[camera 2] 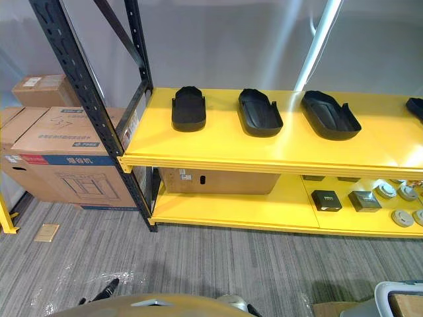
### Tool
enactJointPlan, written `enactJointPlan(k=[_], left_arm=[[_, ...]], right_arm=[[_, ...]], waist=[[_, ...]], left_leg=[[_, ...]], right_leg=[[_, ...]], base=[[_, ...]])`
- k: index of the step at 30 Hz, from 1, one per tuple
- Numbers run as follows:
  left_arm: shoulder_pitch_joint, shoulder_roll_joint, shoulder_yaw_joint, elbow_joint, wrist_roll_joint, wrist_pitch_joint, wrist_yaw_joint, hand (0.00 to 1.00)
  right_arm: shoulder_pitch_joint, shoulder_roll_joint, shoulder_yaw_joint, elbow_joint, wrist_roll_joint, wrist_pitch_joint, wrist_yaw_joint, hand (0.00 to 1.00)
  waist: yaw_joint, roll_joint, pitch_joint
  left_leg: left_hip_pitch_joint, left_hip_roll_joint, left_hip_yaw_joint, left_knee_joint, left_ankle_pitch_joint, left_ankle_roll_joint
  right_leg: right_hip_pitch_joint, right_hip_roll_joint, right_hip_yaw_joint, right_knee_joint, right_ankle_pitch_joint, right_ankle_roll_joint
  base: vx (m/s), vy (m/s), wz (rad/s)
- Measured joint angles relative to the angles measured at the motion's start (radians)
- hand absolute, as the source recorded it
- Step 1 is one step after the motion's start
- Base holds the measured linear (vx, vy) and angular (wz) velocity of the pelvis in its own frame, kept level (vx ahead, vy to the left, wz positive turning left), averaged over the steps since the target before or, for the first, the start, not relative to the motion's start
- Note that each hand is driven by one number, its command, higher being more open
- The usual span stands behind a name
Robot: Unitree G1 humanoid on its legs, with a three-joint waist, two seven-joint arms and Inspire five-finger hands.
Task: Walk over and take three plastic housings, then place them on the shelf
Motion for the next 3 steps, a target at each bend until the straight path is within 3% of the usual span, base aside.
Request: enactJointPlan(k=[3], left_arm=[[-0.020,0.012,-0.001,0.028,0.063,0.047,-0.031,1.00]], right_arm=[[-0.030,-0.011,0.032,0.010,0.017,0.037,0.001,1.00]], waist=[[0.004,-0.009,-0.003]], left_leg=[[0.001,0.000,-0.001,0.000,-0.001,-0.001]], right_leg=[[0.002,0.000,-0.002,0.000,-0.001,0.000]], base=[[0.00,0.000,0.00]])
